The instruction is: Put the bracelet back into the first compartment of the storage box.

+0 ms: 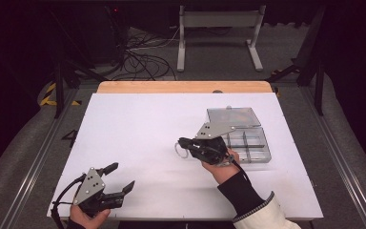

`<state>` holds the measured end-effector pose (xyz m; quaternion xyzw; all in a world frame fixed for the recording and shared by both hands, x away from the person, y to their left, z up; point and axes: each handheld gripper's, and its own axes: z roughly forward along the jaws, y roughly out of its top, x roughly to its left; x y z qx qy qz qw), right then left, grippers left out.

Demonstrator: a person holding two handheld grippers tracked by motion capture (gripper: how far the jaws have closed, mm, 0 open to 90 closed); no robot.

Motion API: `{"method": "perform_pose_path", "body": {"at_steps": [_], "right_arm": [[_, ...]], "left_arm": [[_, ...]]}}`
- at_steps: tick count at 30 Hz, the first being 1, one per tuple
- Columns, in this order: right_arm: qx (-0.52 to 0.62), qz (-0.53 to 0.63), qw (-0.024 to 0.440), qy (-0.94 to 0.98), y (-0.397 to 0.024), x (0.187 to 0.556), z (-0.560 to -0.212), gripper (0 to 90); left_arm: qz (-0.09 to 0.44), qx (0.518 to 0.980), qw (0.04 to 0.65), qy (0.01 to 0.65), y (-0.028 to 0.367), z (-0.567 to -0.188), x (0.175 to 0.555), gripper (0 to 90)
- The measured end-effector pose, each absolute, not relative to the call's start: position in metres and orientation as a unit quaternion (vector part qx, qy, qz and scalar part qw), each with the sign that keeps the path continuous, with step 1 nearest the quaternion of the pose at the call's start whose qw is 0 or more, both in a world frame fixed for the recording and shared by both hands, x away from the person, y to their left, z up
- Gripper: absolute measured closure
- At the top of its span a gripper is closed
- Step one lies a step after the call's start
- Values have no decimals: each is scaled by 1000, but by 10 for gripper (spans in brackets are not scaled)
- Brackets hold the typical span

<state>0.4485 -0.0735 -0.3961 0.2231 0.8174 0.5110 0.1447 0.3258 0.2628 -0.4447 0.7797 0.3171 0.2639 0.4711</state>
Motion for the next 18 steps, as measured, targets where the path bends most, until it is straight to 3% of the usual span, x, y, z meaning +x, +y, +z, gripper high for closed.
{"method": "perform_pose_path", "body": {"at_steps": [18], "right_arm": [[271,502,177,802,-116,459,-384,864]], "left_arm": [[266,779,471,317,263,-445,326,230]]}}
